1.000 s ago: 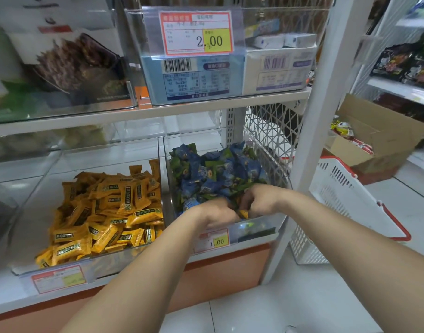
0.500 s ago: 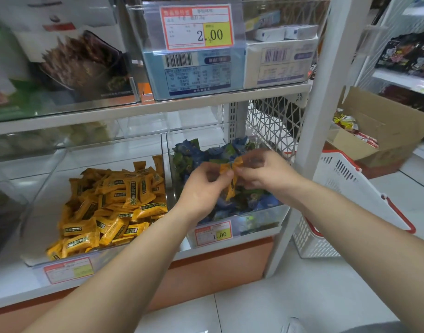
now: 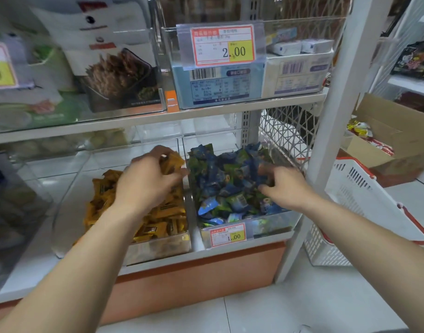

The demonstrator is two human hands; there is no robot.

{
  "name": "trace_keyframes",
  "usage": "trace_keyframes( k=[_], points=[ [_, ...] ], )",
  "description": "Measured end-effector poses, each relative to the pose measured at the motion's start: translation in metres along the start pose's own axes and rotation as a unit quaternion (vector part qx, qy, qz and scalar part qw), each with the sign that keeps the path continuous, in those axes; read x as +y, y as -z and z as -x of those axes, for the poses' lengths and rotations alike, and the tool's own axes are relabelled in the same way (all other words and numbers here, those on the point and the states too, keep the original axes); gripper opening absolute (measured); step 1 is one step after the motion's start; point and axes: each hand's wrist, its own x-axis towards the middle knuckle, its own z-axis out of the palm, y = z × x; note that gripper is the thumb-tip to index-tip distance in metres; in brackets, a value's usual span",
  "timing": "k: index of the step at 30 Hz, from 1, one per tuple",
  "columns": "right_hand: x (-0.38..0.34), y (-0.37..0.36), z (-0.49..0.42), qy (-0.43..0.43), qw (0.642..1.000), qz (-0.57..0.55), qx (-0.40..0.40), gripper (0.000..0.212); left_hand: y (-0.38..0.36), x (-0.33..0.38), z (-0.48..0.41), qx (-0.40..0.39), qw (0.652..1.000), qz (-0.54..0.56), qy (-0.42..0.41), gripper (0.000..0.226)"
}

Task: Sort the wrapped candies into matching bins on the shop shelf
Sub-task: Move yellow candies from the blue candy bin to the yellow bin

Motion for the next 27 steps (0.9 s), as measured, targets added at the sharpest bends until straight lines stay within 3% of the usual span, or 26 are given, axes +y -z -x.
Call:
trace_keyframes(
  k=[2, 6, 10, 14, 17, 19, 21, 24, 27],
  points=[
    [-0.003, 0.000, 0.000, 0.006, 0.999, 0.053, -0.007, 0.045, -0.001, -0.020, -0.002, 0.017, 0.997, -0.075, 0.013, 0.051],
    [-0.009, 0.000, 0.000, -0.019, 0.985, 0.155, -0.077, 0.020, -0.012, -0.025, 0.001, -0.045, 0.990, -0.129, 0.026, 0.067],
    [-0.011, -0.007, -0.002, -0.015, 0.973, 0.212, -0.092, 0.022, -0.018, 0.009, 0.004, 0.015, 0.992, -0.102, -0.067, 0.048],
    [-0.009, -0.007, -0.007, -0.055, 0.981, 0.164, -0.091, 0.032, -0.042, 0.055, 0.019, -0.049, 0.991, 0.045, -0.115, 0.034],
    [-0.004, -0.008, -0.010, -0.066, 0.980, 0.170, -0.075, 0.055, -0.070, 0.083, 0.025, -0.143, 0.979, 0.120, -0.083, 0.033],
    [-0.002, -0.008, -0.012, -0.067, 0.981, 0.165, -0.077, 0.064, -0.089, 0.094, 0.023, -0.199, 0.972, 0.113, -0.055, 0.034],
    [0.000, -0.010, -0.015, -0.066, 0.979, 0.157, -0.111, 0.061, -0.103, 0.098, 0.018, -0.237, 0.968, 0.073, -0.038, 0.031],
    [-0.004, -0.018, -0.017, -0.070, 0.977, 0.099, -0.178, 0.055, -0.116, 0.096, 0.008, -0.249, 0.967, 0.057, -0.008, 0.034],
    [-0.005, -0.021, -0.020, -0.047, 0.980, 0.071, -0.180, 0.049, -0.126, 0.095, 0.005, -0.264, 0.965, 0.012, -0.002, 0.045]
  ],
)
